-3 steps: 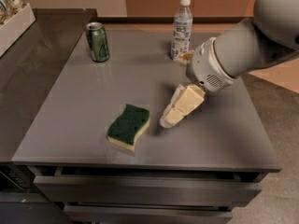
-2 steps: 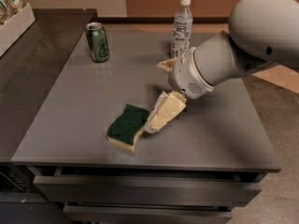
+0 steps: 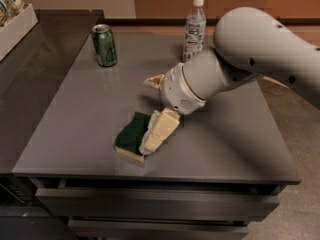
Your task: Move sponge near blue plastic bottle
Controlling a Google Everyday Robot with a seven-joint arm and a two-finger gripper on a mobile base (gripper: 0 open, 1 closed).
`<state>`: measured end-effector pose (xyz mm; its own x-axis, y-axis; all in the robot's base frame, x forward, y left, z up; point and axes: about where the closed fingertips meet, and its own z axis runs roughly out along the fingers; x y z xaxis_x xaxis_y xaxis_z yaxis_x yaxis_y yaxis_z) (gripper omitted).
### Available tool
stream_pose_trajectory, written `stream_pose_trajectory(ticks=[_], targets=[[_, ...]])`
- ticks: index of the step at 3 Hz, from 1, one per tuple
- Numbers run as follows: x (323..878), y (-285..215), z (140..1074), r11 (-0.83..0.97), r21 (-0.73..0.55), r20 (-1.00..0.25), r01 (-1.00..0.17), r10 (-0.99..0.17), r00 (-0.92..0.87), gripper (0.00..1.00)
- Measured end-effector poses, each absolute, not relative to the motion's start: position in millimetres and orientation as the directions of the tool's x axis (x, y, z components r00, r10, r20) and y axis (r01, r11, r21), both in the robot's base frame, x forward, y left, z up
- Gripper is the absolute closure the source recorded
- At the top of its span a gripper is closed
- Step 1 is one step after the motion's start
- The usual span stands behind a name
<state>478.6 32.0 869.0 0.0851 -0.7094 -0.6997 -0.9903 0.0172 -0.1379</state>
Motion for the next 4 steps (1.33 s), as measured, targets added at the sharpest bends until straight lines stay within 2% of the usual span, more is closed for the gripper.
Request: stream_pose_trajectory(ticks=[3,4], targets=[[465.5,35.7,835.4,-0.115,-0.085,-0.650,-0.990,-0.746,0.143,0.00],[465.3,33.4,832.4,-0.123,-0.072,-0.640,-0.990,-0.755,0.141,0.17]])
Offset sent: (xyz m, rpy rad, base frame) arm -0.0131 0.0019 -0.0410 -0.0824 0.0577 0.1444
